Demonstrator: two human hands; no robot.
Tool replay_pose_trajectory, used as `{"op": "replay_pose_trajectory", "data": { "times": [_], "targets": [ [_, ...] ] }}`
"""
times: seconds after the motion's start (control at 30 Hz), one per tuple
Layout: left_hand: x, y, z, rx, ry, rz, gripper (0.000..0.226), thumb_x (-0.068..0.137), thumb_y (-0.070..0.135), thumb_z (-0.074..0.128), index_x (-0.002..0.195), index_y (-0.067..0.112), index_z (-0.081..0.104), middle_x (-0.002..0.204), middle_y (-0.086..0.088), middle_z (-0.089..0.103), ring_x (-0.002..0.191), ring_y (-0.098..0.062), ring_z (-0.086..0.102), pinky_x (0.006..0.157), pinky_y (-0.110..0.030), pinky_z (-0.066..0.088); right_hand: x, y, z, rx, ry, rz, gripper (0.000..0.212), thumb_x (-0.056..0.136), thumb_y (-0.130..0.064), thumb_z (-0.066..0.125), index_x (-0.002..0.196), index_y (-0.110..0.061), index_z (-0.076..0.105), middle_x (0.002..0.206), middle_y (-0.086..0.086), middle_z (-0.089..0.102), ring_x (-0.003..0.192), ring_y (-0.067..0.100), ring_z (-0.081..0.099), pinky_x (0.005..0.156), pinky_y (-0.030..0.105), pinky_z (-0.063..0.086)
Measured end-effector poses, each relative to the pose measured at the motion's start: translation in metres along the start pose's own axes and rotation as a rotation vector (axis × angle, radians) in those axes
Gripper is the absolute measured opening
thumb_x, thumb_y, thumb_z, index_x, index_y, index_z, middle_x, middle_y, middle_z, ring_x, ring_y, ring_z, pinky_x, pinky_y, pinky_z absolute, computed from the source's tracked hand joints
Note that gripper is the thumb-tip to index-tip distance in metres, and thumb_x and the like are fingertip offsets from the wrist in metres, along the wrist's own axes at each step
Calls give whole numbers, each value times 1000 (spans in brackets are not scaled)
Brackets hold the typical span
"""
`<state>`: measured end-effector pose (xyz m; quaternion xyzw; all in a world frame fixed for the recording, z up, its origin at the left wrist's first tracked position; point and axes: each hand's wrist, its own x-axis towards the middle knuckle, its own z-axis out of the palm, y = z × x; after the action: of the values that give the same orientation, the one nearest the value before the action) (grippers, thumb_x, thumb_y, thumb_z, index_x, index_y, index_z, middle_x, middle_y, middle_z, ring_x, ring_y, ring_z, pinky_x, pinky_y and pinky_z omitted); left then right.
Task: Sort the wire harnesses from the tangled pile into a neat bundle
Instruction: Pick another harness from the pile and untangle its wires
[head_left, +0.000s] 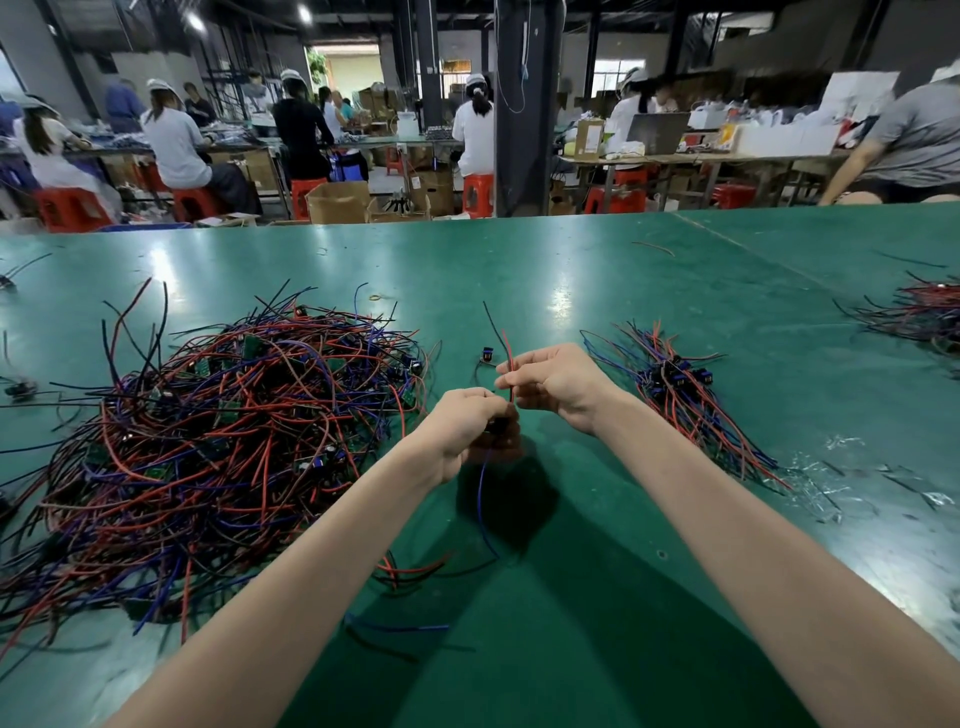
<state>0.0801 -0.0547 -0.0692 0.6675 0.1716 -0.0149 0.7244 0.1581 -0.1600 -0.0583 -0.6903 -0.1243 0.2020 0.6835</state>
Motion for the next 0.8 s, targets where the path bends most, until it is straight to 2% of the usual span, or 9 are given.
{"op": "replay_pose_trajectory", "data": {
  "times": [0.17, 0.43, 0.6, 0.73, 0.8],
  "targets": [
    [-1, -3, 5, -7, -24, -32, 20, 88, -5, 51, 70, 4, 50, 58, -12, 50, 46, -20, 49, 48, -30, 56, 4, 4, -2, 26, 78, -16, 18, 85, 13, 54, 75, 0, 62, 47, 0, 64, 36, 3, 51, 44, 16, 49],
    [-6, 1, 7, 10, -78, -28, 22, 88, -5, 50, 69, 3, 52, 50, -8, 56, 38, -16, 54, 47, -30, 56, 10, -1, -11, 109, 195, -53, 19, 87, 4, 59, 69, -2, 60, 45, -2, 62, 34, 1, 48, 42, 15, 48],
    [-13, 5, 13, 16, -155, -50, 20, 91, -2, 49, 72, 4, 51, 59, -11, 53, 43, -17, 53, 48, -28, 57, 13, -5, -26, 215, 264, -52, 17, 86, 5, 60, 71, -2, 58, 43, -1, 61, 34, 1, 48, 42, 14, 47],
    [-15, 10, 14, 14, -183, -43, 19, 91, -2, 50, 73, 4, 50, 56, -10, 52, 40, -17, 53, 47, -26, 55, 15, -5, -30, 130, 267, -128, 19, 85, 7, 61, 72, -5, 58, 45, -2, 62, 37, 2, 52, 44, 15, 48],
    [-15, 11, 14, 28, -179, -43, 20, 89, -3, 50, 71, 5, 50, 54, -9, 52, 40, -17, 52, 47, -25, 55, 15, -4, -32, 46, 256, -193, 19, 84, 10, 60, 75, -7, 61, 54, 0, 65, 46, 6, 55, 47, 16, 48]
  ]
}}
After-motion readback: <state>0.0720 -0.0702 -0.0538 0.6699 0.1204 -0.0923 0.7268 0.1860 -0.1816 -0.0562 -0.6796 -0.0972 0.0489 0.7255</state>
